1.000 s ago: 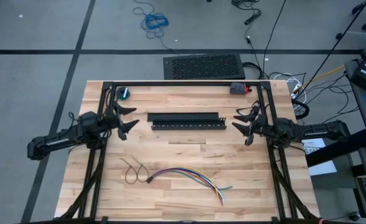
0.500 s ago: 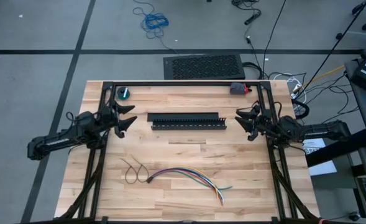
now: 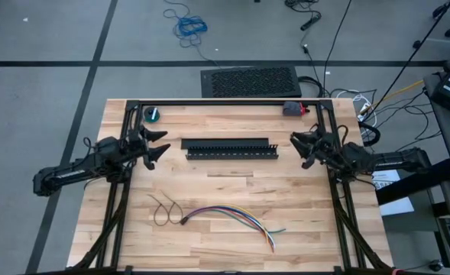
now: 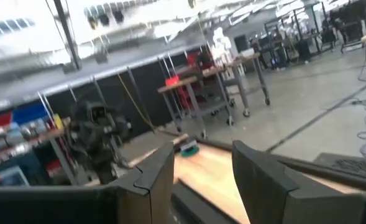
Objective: Ziptie cables
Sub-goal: Wrap the cables together using a zip tie
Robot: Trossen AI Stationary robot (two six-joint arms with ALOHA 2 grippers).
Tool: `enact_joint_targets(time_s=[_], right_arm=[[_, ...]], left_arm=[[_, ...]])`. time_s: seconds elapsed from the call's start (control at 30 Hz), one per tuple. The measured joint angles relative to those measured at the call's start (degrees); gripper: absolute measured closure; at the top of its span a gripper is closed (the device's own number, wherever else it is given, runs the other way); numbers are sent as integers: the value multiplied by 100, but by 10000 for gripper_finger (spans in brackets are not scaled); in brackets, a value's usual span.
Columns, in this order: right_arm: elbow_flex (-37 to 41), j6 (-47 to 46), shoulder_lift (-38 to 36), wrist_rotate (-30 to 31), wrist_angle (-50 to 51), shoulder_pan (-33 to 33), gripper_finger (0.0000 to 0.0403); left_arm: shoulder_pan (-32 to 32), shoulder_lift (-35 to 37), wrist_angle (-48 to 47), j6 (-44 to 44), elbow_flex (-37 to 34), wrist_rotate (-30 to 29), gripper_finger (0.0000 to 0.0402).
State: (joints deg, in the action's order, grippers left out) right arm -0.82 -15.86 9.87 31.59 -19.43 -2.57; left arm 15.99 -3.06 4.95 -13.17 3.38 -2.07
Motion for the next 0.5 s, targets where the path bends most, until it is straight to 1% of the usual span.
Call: enact_joint_targets(time_s=[0.13, 0.27, 0.4, 0.5], right_arm=[[0, -176, 9, -9, 590, 0, 250], [0, -121, 17, -64, 775, 0, 250], [-15, 195, 17, -405, 786, 0, 250], [-40, 382, 15, -837, 758, -14, 250]], left_arm=[[0, -23, -6, -7, 0, 0, 107], [0, -23, 2, 42, 0, 0, 107], [0, -23, -9, 168, -2, 6, 107], [0, -21, 66, 160, 0, 9, 107]])
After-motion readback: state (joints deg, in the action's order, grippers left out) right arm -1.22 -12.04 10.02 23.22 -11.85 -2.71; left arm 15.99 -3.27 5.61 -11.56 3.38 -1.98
